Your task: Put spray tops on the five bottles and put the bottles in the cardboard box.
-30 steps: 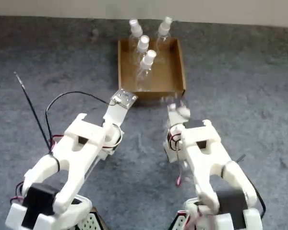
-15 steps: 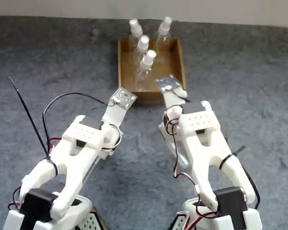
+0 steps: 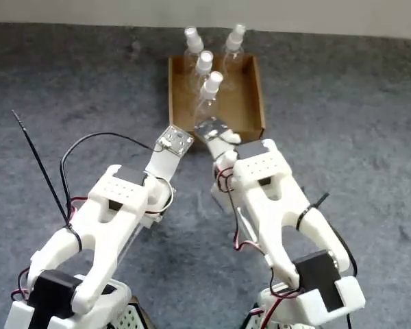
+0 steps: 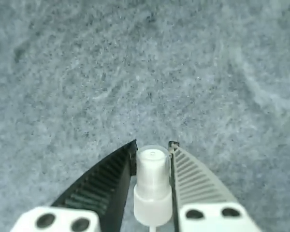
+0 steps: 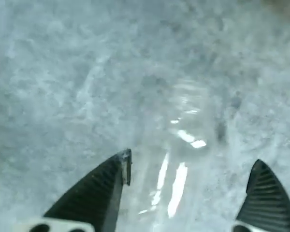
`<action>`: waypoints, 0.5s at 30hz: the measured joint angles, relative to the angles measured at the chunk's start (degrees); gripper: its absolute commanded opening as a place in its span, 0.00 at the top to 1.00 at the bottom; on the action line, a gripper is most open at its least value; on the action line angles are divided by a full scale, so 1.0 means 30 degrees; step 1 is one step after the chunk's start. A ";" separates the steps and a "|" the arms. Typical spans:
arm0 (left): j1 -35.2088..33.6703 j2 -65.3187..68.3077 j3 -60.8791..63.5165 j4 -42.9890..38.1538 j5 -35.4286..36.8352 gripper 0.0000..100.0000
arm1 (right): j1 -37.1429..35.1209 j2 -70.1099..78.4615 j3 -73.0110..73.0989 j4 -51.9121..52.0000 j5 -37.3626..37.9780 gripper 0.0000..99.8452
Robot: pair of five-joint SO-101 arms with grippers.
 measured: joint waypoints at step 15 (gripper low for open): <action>-0.0029 0.0029 0.0059 0.0029 0.0029 1.00 | -0.0498 0.2315 -0.0176 -0.1260 -0.0029 0.67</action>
